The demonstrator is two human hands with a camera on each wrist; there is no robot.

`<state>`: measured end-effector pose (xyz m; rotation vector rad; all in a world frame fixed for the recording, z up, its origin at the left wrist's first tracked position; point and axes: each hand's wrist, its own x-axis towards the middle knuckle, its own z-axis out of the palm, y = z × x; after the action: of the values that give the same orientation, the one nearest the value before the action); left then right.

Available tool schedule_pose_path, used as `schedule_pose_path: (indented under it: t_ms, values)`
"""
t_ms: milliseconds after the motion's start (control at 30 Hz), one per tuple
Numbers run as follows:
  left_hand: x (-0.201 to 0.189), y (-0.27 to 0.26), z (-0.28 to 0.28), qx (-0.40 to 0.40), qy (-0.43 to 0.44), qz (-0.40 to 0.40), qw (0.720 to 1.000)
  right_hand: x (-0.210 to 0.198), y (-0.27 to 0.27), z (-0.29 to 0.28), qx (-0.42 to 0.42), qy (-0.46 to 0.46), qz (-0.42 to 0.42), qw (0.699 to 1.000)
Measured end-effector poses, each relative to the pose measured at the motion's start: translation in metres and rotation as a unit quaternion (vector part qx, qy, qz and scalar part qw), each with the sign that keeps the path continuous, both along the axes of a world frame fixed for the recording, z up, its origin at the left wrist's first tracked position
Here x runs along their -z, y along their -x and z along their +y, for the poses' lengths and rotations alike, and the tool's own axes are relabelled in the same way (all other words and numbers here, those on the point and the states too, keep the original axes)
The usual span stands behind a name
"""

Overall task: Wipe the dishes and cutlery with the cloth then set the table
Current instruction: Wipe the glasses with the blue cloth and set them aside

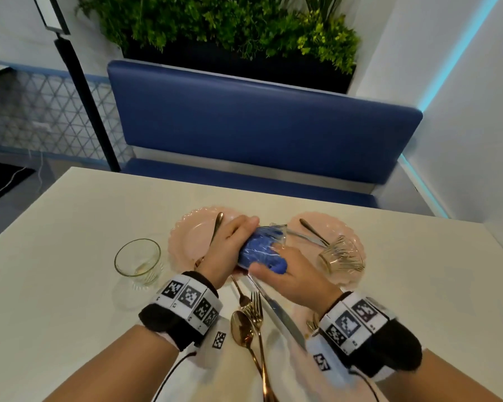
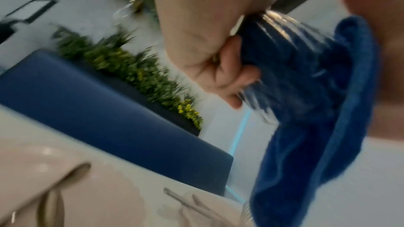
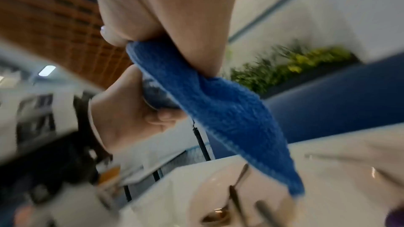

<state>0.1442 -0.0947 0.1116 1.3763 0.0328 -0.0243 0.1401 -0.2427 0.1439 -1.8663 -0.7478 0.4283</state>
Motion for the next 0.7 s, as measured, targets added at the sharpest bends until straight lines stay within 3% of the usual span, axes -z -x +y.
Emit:
schedule_pose_path:
  t_ms: [67,100,167,200,267,333,367,433,500,567,633,700]
  values:
    - [-0.01,0.002,0.003,-0.04,-0.129,-0.161,0.978,0.001,0.004,0.001,0.066,-0.057,0.136,0.987]
    - [-0.013,0.002,0.005,-0.045,-0.182,-0.216,0.958,-0.002,0.006,0.002,0.089,-0.102,0.225,0.965]
    - [-0.015,0.0,0.009,-0.025,-0.242,-0.264,0.933,-0.009,0.007,0.004,0.116,-0.187,0.323,0.921]
    - [-0.016,-0.001,0.009,-0.008,-0.247,-0.26,0.933,-0.013,0.008,0.005,0.121,-0.2,0.329,0.915]
    - [-0.016,-0.002,0.007,0.023,-0.246,-0.208,0.946,-0.021,0.009,0.006,0.131,-0.142,0.255,0.947]
    - [-0.024,0.002,0.006,0.052,-0.189,-0.098,0.976,-0.025,0.007,0.005,0.128,-0.03,0.052,0.99]
    - [-0.029,0.003,0.005,0.057,-0.128,-0.028,0.99,-0.025,0.005,0.004,0.097,0.048,-0.071,0.992]
    - [-0.038,0.004,0.004,0.071,-0.045,0.076,0.994,-0.018,0.002,0.005,0.034,0.194,-0.246,0.949]
    - [-0.039,0.002,0.0,0.061,-0.054,0.107,0.991,-0.019,-0.001,0.007,0.011,0.203,-0.256,0.945]
    - [-0.039,0.0,-0.004,0.034,-0.069,0.086,0.993,-0.022,0.001,0.005,0.002,0.151,-0.159,0.976]
    - [-0.035,0.0,-0.01,0.024,-0.075,0.029,0.996,-0.03,0.007,0.0,0.018,0.01,0.053,0.998]
    - [-0.033,0.002,-0.014,-0.01,-0.089,-0.069,0.994,-0.031,0.011,-0.004,0.054,-0.163,0.242,0.955]
